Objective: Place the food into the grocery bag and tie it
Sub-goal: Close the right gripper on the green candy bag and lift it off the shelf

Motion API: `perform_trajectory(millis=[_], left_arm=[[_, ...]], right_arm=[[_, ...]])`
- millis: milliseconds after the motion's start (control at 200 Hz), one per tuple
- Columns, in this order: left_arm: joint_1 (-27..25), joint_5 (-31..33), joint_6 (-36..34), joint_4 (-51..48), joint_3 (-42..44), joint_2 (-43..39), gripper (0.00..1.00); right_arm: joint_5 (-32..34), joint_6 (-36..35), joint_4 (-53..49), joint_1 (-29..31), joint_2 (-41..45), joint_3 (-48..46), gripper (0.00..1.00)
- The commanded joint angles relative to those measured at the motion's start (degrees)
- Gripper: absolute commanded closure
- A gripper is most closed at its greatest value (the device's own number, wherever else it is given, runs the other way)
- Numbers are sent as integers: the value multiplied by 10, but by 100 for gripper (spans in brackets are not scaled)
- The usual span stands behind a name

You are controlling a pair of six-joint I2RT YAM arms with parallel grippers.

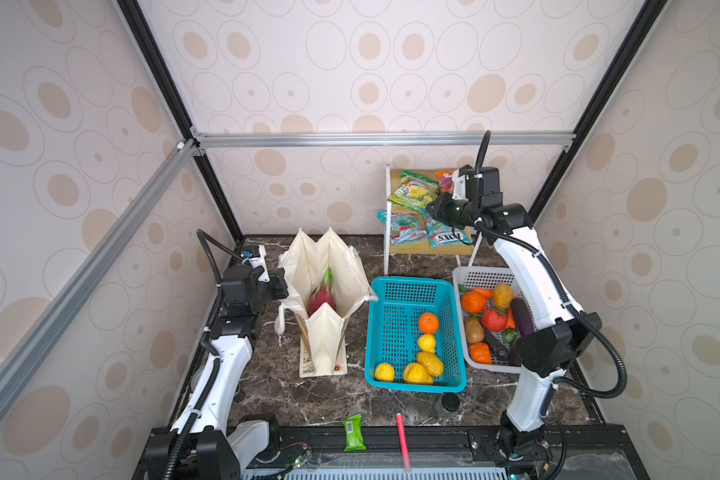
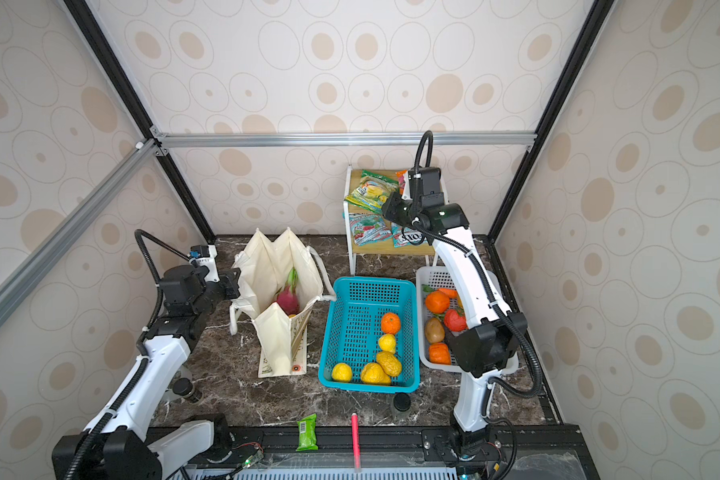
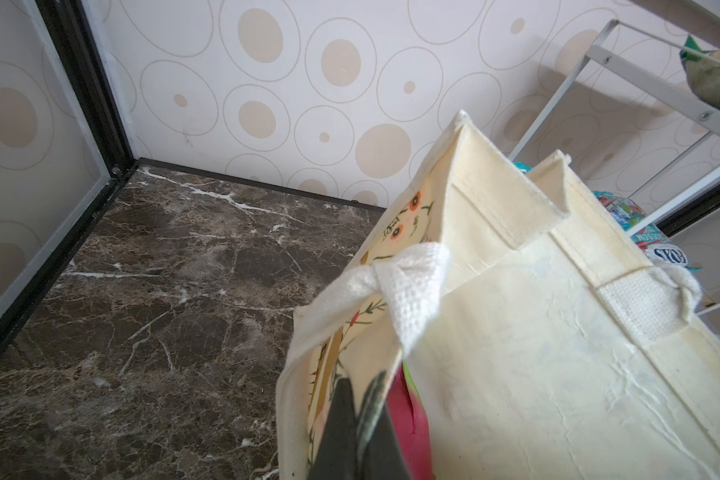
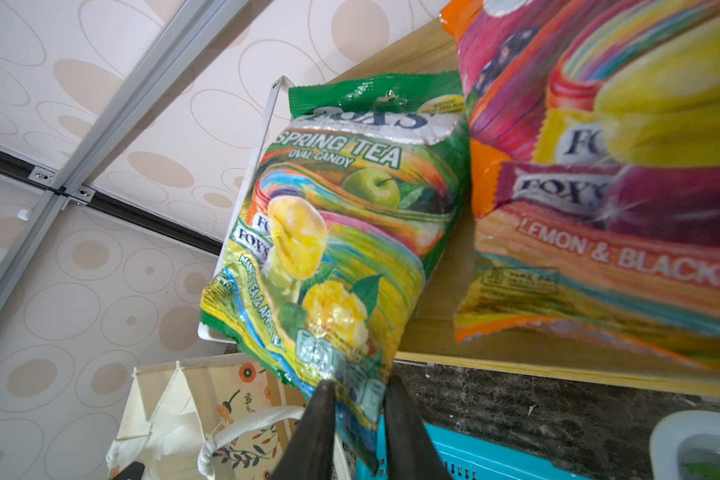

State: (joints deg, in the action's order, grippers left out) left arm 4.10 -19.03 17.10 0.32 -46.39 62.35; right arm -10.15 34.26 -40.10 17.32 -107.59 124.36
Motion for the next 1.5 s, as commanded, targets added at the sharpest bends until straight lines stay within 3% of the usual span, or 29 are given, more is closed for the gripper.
perform_trajectory(millis=[0, 115, 350, 705, 1120, 1495], left_arm=[[0, -16, -12, -15, 2, 0, 100], [0, -17, -12, -15, 2, 0, 100], [0, -17, -13, -15, 1, 1, 100], [0, -16, -11, -15, 1, 1, 100], [0, -15, -10, -15, 2, 1, 100], [-1, -14, -8, -15, 3, 1, 100]], right_arm=[[-4, 6, 13, -3, -2, 5, 69], [-4, 7, 4, -3, -15, 16, 71], [-9, 9, 0, -3, -9, 21, 100], [-74, 9, -5, -3, -8, 69, 100], [-95, 12, -19, -3, -35, 158, 100], [-140, 27, 1, 12, -31, 161, 100]])
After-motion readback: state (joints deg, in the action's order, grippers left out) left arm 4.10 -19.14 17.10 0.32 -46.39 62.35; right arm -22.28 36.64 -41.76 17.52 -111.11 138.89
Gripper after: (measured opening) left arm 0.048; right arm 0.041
